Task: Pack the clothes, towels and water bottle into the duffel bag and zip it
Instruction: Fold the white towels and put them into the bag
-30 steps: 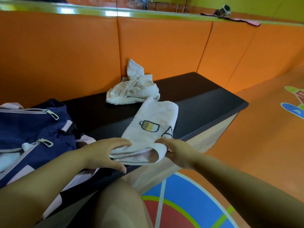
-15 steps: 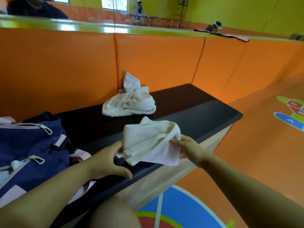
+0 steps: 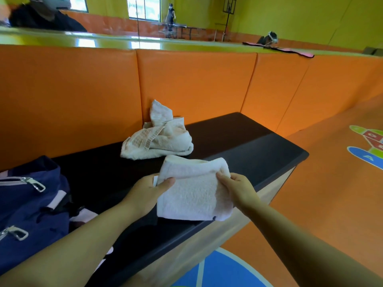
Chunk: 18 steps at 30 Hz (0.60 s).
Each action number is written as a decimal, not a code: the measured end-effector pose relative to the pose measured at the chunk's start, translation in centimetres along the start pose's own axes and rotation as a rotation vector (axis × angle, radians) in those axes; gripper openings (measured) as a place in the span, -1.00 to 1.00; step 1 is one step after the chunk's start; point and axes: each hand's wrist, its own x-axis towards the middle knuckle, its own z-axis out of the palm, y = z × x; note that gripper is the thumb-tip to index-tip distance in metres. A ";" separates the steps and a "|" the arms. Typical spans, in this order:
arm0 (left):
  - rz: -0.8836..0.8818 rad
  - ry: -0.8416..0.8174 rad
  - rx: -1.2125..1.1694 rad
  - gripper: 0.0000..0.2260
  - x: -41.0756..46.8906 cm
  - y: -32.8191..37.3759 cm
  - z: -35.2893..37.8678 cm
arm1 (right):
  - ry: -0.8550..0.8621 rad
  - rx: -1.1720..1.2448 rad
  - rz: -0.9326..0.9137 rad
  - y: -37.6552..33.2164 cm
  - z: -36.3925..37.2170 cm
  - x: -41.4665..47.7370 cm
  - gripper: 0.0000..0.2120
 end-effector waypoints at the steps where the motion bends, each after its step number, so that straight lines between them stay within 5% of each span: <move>1: -0.020 0.001 0.002 -0.74 0.6 0.1 0.3 | 0.009 0.026 0.042 0.2 0.0 0.4 -0.63; 8: -0.242 0.071 0.148 -0.68 4.7 -1.4 1.5 | 0.043 -0.036 0.172 1.8 0.6 3.2 -0.62; 12: -0.259 0.133 0.531 -0.71 5.3 -1.7 1.8 | 0.050 -0.252 0.165 2.8 0.9 4.3 -0.68; 15: -0.053 0.276 0.680 -0.67 4.9 -1.8 2.0 | 0.122 -0.412 0.095 2.7 1.1 3.9 -0.77; 18: 0.316 0.301 0.745 -0.71 4.8 -2.1 1.9 | 0.275 -0.610 -0.192 3.0 0.7 3.4 -0.75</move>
